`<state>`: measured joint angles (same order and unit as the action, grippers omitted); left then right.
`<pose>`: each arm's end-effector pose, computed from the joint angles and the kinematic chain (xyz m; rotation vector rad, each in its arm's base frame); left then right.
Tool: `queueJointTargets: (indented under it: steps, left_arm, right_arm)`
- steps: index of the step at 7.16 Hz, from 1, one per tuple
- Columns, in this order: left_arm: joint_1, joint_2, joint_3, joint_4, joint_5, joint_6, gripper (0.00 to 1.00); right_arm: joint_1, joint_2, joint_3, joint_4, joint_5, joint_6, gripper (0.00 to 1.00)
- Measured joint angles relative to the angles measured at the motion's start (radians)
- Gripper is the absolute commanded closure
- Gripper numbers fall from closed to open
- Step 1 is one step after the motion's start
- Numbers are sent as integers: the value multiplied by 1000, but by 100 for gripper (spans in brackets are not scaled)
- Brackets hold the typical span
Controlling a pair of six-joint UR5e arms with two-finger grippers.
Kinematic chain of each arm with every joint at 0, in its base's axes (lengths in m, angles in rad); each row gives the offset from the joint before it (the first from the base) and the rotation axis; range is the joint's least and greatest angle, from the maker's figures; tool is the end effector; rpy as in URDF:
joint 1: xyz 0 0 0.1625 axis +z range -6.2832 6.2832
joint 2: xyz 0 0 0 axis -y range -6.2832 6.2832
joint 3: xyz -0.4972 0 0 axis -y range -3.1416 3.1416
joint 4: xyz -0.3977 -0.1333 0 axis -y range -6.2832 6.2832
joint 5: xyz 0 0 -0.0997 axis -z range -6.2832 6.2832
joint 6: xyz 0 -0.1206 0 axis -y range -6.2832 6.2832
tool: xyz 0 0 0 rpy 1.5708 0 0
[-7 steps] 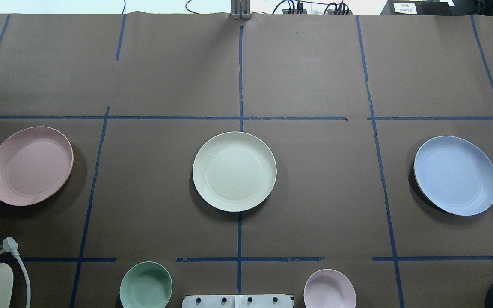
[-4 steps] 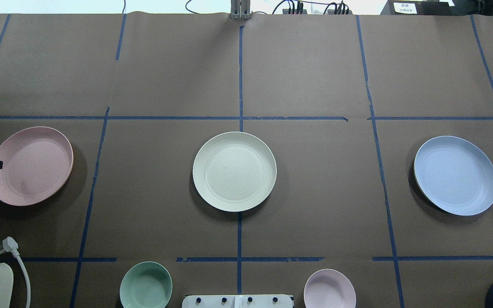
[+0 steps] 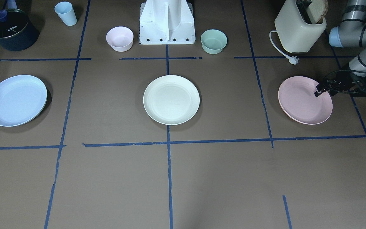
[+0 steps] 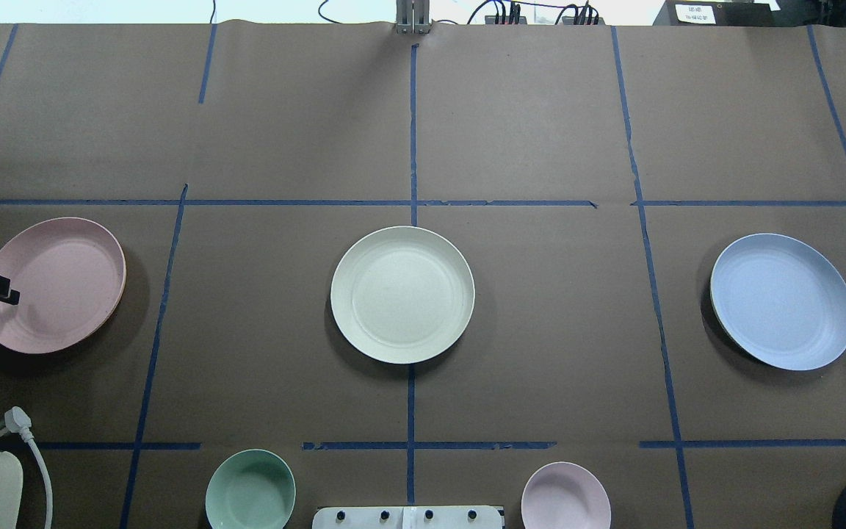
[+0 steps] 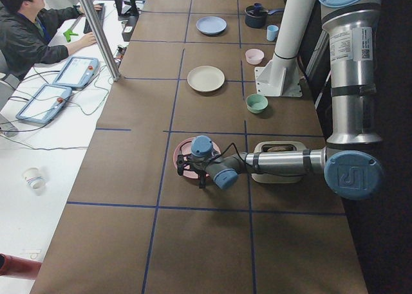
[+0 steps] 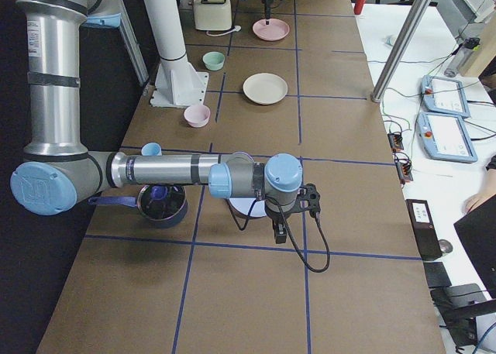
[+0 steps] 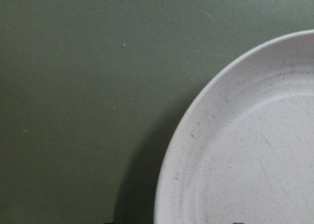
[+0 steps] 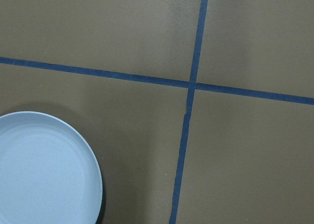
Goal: Stack three plates with pink and blue
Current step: 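Move the left gripper to the rim of the pink plate and grasp it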
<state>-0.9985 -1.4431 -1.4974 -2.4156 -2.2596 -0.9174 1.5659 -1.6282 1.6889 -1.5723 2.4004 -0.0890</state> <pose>0.2026 -0.4191 0.7497 0.0037 0.9056 -0.0996 0.0420 -0.4730 0.7101 0.0906 -0.8267 -0.1130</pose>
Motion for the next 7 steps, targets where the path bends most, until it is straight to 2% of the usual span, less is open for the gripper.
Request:
queueJointTargets:
  steps: [2, 5, 7]
  left_arm:
    - [-5, 8, -4, 0, -5, 1, 88]
    - [-9, 14, -10, 2, -8, 3, 98]
    - [-12, 13, -15, 7, -45, 2, 100]
  right_arm:
    - [0, 0, 1, 0, -1, 0, 0]
    - [-1, 1, 7, 0, -1, 0, 0]
    - [0, 1, 7, 0, -1, 0, 0]
